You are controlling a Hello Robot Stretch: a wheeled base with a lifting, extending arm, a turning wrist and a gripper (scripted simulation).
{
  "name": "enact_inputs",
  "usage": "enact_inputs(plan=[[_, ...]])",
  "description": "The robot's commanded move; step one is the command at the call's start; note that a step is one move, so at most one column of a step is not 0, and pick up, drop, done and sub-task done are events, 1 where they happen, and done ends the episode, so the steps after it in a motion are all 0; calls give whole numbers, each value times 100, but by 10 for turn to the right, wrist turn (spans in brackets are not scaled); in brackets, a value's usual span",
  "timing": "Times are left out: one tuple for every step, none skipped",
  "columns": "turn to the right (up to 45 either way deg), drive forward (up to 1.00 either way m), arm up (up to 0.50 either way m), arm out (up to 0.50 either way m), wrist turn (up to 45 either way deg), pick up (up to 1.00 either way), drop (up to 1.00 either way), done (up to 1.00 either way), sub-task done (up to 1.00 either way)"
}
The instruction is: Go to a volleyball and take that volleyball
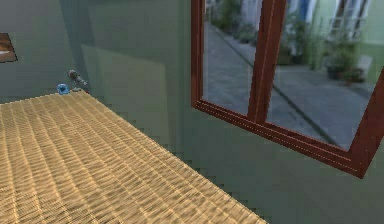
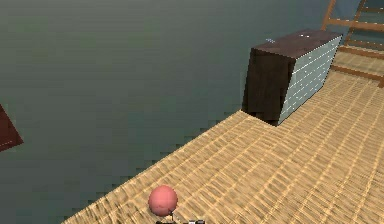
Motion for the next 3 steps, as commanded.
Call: enact_inputs(plan=[[0,0,0,0,0,100,0,0,0],[0,0,10,0,0,0,0,0,0],[0,0,0,0,0,0,0,100,0]])
